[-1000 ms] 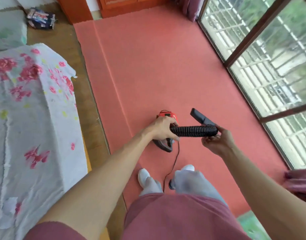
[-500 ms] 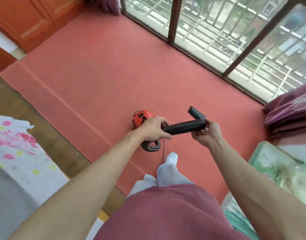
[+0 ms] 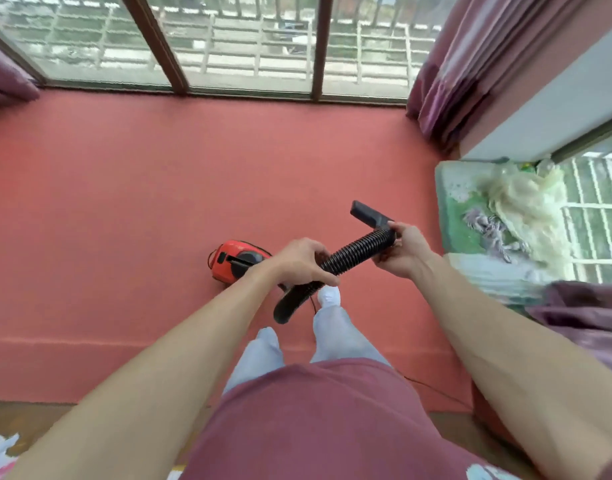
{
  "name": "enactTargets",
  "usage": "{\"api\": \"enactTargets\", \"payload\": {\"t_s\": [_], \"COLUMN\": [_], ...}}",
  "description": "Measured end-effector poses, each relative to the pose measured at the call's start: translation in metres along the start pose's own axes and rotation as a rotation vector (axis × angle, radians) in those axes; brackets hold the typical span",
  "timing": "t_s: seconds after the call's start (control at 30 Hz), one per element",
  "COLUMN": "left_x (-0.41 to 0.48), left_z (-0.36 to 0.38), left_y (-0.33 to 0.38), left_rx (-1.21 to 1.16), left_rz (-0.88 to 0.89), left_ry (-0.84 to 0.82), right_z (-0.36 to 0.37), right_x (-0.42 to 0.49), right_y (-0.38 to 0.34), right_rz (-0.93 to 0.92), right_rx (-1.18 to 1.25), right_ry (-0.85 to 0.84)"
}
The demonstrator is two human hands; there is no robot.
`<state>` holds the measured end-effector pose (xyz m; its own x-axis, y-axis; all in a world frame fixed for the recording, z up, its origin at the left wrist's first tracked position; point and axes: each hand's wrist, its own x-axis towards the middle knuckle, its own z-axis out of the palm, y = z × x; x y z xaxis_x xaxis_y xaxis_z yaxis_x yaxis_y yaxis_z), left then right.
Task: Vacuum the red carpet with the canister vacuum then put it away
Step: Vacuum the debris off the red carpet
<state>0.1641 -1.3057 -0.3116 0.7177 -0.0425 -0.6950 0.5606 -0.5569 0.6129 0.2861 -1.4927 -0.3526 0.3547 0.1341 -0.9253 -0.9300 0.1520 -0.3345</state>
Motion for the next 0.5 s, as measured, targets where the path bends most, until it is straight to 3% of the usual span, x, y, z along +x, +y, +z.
{"api": "enactTargets", "payload": {"t_s": [0.3, 0.5], "left_x": [-0.03, -0.037], "left_z": [0.035, 0.063], "left_y": [-0.041, -0.033], "left_rx": [0.19, 0.185], "left_rz": [0.089, 0.064], "left_ry": [-0.279, -0.32], "right_z": [-0.046, -0.079], "right_x": [-0.037, -0.035], "right_y": [0.107, 0.132], "right_rz": [-0.064, -0.033], "right_rx": [0.199, 0.259], "right_ry": [0.107, 0.163]}}
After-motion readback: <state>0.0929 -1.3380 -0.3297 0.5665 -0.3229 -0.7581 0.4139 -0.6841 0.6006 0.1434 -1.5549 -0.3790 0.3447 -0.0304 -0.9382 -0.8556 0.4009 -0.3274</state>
